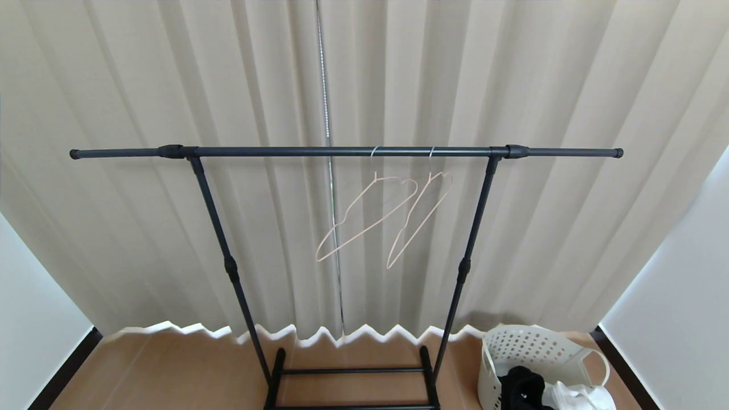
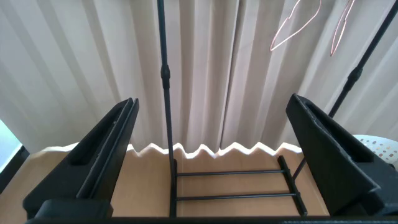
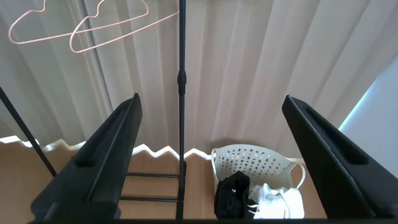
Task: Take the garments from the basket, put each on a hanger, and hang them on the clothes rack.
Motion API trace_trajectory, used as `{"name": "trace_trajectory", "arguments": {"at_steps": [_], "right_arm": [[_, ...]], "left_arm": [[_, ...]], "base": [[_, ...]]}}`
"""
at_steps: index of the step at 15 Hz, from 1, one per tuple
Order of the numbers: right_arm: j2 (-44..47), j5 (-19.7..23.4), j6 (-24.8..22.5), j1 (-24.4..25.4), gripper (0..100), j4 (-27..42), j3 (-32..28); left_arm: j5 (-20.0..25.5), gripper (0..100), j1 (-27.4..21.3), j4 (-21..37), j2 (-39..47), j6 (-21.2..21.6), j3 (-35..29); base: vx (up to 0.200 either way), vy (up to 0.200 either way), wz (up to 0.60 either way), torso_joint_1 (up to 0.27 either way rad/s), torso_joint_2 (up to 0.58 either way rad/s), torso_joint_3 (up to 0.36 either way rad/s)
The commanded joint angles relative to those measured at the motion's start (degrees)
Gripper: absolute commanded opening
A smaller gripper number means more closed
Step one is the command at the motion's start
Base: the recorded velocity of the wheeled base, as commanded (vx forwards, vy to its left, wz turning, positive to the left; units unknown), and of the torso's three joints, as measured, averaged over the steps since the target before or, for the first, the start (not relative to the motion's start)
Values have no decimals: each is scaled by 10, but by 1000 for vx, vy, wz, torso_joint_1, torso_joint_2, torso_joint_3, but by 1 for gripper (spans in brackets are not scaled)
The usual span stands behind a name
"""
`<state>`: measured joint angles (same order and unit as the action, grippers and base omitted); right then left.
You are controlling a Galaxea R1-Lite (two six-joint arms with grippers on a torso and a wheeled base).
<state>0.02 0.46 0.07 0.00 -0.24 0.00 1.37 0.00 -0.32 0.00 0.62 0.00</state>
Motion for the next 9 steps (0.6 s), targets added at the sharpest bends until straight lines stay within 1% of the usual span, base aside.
{"name": "trace_trajectory", "arguments": {"at_steps": [1, 9], "right_arm": [[1, 1, -1, 0, 100, 0, 0], [1, 2, 0, 0, 100, 1, 0]], "left_arm": [[0, 100, 0, 0, 0, 1, 0], [0, 100, 0, 0, 0, -2, 0]], "base": [[0, 0, 0, 0, 0, 0], [0, 0, 0, 0, 0, 0]]}}
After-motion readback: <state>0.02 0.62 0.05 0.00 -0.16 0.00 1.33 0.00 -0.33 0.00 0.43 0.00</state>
